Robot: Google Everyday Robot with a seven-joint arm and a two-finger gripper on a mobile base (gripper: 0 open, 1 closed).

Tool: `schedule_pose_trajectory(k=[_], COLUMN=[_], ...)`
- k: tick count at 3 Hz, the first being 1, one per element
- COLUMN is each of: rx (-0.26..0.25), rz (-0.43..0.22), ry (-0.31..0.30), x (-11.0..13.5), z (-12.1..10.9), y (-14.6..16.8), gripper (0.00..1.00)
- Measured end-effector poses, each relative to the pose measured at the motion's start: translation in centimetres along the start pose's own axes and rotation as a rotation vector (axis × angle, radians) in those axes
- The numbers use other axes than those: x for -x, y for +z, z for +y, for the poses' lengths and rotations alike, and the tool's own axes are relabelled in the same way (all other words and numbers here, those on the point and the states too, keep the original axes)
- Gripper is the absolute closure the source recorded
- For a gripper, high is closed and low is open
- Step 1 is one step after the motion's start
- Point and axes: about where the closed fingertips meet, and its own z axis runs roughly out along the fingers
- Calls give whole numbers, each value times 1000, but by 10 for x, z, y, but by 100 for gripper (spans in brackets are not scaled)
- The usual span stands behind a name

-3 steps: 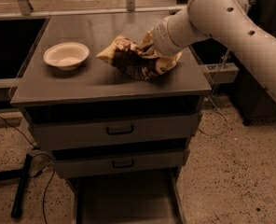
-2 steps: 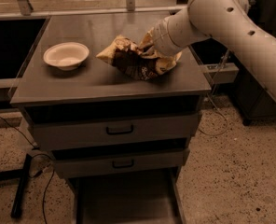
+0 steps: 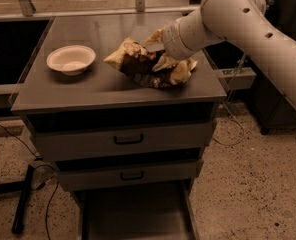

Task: Pick brown chip bag from bottom drawer and place on counter

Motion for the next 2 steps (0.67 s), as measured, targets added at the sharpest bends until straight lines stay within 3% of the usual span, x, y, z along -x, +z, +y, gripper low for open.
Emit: schedule_pose_trajectory(k=[1, 2], rx=[0, 0], rz=[0, 0], ry=[0, 0], x=[0, 0], z=[0, 0], y=[0, 0], gripper=[0, 0])
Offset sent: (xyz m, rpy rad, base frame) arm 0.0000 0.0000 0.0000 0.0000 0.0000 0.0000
